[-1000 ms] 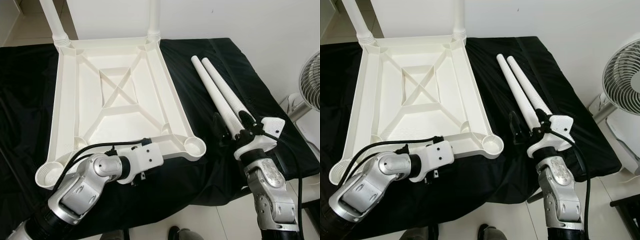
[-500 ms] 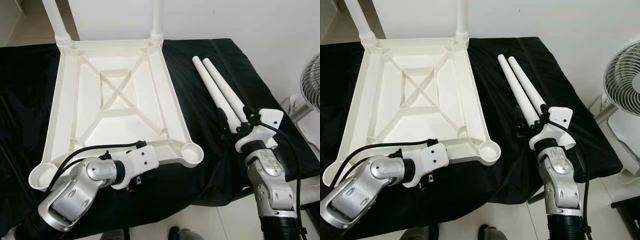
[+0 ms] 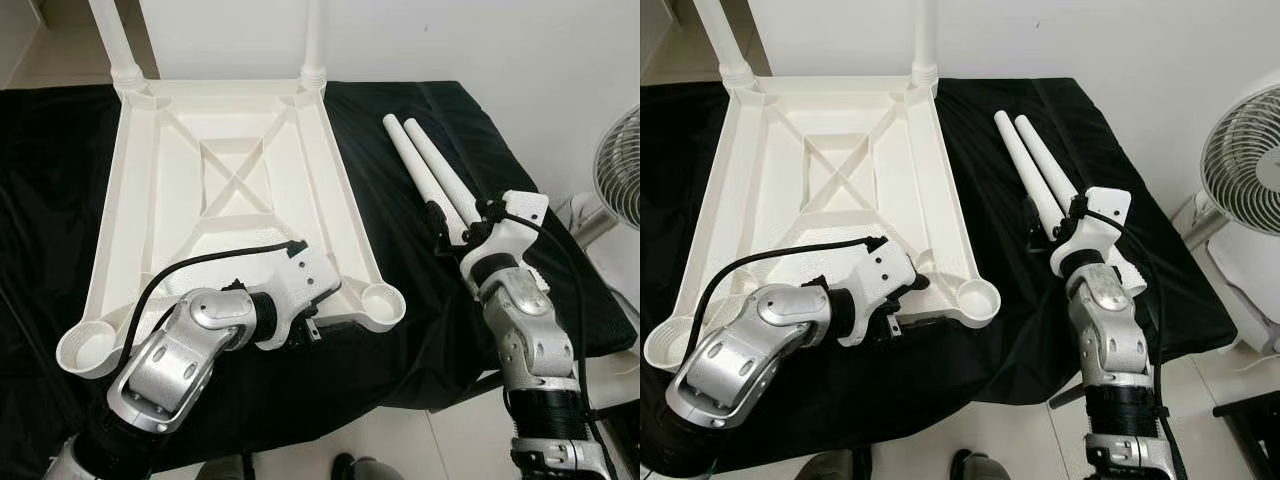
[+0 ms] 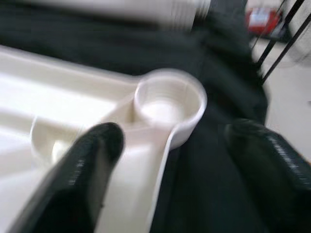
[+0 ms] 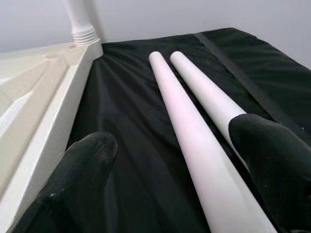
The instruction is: Building children table
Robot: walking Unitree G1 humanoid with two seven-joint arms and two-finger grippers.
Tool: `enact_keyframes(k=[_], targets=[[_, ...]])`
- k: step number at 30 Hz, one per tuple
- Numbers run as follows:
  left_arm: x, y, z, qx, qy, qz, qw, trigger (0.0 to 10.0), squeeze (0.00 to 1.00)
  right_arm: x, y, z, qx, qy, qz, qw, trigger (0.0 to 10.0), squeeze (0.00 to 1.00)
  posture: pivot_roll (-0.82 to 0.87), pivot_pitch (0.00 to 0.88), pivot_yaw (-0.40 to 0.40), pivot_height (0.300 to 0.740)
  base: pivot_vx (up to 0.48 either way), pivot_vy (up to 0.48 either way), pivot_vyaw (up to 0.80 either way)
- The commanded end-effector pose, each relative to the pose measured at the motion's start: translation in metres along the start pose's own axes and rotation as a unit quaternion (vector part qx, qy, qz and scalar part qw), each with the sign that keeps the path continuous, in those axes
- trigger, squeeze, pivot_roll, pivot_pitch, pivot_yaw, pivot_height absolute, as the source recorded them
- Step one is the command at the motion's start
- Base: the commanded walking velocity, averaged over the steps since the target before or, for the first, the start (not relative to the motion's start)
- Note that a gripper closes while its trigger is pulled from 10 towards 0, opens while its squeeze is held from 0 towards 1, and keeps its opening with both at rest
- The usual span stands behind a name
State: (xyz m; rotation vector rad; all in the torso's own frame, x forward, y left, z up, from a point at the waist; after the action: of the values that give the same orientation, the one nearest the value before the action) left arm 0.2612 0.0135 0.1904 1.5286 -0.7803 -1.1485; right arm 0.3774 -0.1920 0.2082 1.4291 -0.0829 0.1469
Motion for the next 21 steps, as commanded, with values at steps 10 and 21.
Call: enact_keyframes(k=[10, 21], targets=[[0.000, 0.060, -0.019, -0.020, 0.048, 0.123, 0.991, 10.0, 0.00, 0.008, -0.023, 0.025, 0.035, -0.052, -0.098, 0.993, 10.0, 0.00, 0.06, 0.178, -0.104, 0.740, 0.000, 0.000, 0.00], [0.012, 0.075, -0.005, 0.006, 0.004, 0.130, 0.991, 10.0, 0.00, 0.005, -0.043, 0.024, 0.046, -0.022, -0.188, 0.981, 10.0, 0.00, 0.04, 0.184, -0.088, 0.740, 0.000, 0.000, 0.00]])
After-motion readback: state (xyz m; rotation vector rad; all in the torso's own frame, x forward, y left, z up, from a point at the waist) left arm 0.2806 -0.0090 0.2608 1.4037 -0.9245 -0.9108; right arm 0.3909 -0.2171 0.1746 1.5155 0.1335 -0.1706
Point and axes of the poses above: a point about 5 cm out from each wrist's last joint towards the gripper, its own x axis pointing out of the wrist towards the gripper, its own y axis along the axis of the wrist's last joint, z = x × y, the point moved 5 cm from there along x, pointing out of the wrist towards the gripper, and after that the axes turned 9 degrees about -x, right-handed, at the moved point
